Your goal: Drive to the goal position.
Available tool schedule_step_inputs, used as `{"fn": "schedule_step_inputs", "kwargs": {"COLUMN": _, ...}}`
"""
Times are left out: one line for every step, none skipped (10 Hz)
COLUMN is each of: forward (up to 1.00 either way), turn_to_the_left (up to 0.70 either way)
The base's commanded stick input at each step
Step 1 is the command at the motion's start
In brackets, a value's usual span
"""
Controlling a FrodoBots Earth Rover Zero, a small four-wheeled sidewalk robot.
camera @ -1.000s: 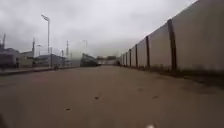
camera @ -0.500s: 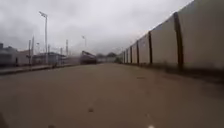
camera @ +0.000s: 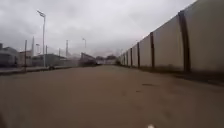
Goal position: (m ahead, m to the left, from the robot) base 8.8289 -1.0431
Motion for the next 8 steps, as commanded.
{"fn": "schedule_step_inputs", "kwargs": {"forward": 1.0, "turn_to_the_left": 0.0}}
{"fn": "schedule_step_inputs", "kwargs": {"forward": 1.0, "turn_to_the_left": 0.0}}
{"fn": "schedule_step_inputs", "kwargs": {"forward": 1.0, "turn_to_the_left": 0.0}}
{"fn": "schedule_step_inputs", "kwargs": {"forward": 1.0, "turn_to_the_left": 0.0}}
{"fn": "schedule_step_inputs", "kwargs": {"forward": 1.0, "turn_to_the_left": 0.0}}
{"fn": "schedule_step_inputs", "kwargs": {"forward": 1.0, "turn_to_the_left": 0.0}}
{"fn": "schedule_step_inputs", "kwargs": {"forward": 1.0, "turn_to_the_left": 0.0}}
{"fn": "schedule_step_inputs", "kwargs": {"forward": 1.0, "turn_to_the_left": 0.0}}
